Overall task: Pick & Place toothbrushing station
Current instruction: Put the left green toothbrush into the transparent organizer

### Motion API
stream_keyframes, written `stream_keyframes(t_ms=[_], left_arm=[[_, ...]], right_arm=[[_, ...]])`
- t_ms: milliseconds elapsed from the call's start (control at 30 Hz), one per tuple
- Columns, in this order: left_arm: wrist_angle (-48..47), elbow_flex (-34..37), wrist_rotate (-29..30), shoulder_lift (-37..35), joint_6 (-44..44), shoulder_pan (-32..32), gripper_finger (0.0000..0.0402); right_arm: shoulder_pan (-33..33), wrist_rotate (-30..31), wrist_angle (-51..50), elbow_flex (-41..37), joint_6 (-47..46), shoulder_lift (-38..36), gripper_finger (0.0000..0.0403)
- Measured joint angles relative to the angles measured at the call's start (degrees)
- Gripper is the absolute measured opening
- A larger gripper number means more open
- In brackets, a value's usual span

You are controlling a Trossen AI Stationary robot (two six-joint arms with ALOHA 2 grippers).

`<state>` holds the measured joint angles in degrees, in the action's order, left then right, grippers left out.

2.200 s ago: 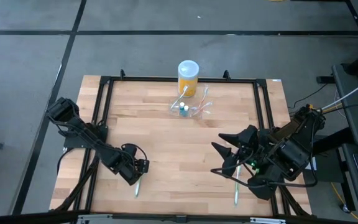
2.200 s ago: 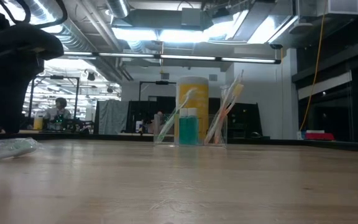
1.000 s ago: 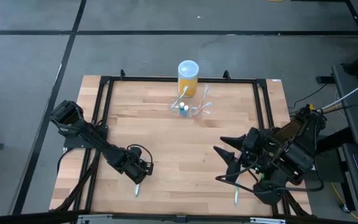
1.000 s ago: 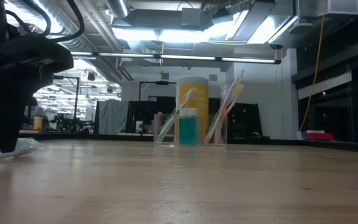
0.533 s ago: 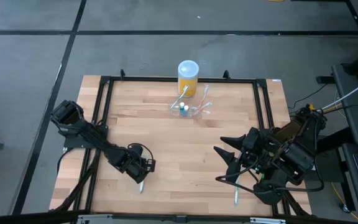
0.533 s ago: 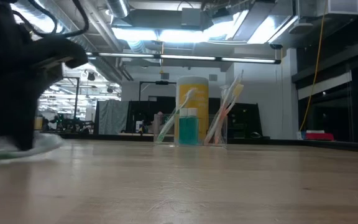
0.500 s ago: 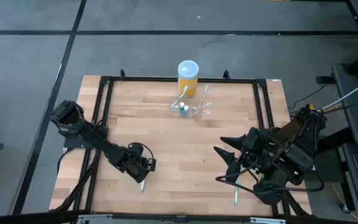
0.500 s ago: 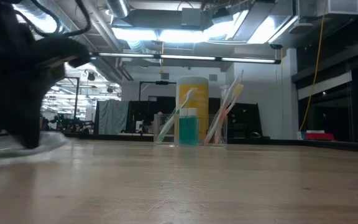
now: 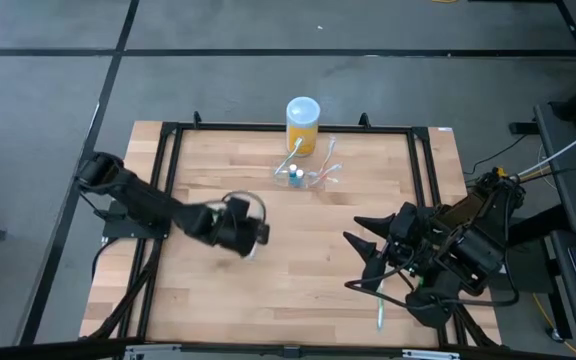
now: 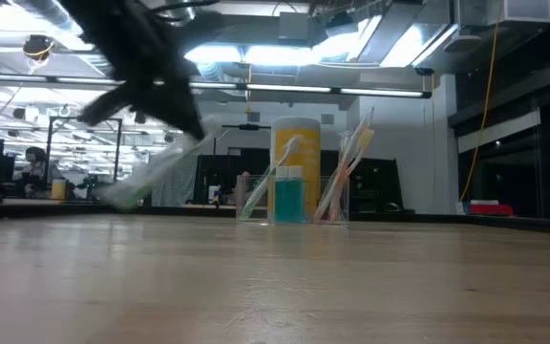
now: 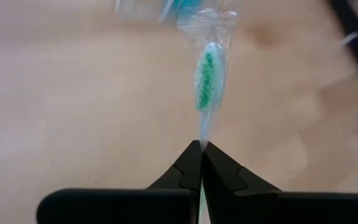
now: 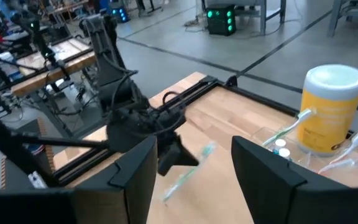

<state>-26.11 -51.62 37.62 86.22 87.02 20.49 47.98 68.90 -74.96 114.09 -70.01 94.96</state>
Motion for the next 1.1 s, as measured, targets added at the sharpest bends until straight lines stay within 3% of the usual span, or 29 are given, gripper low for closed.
stream_keyframes(t_ms=[233,500,667,800,1100], left_arm=[[13.7,0.0,-1.8,-4.0,-29.5,-13.3,0.0002],[35.4,0.0,-16.3,-4.8,-55.6,-31.0,0.0002],[45.0,-0.1,-24.0,-4.8,-63.3,-39.8,0.0002],[47.4,-0.1,-27.5,-4.8,-67.7,-44.3,0.0002],[56.1,0.4,-28.4,-1.1,-75.8,-45.3,0.0002]], right_arm=[[-0.3,3.2,0.0,0.0,-0.1,0.0,0.0208],[-1.7,6.8,0.0,0.0,-3.9,0.0,0.0208],[-3.2,7.2,0.1,0.0,-6.4,0.0,0.0208],[-4.1,7.3,1.0,0.0,-6.5,0.0,0.0208],[-4.4,9.9,2.6,0.0,-9.6,0.0,0.0207]])
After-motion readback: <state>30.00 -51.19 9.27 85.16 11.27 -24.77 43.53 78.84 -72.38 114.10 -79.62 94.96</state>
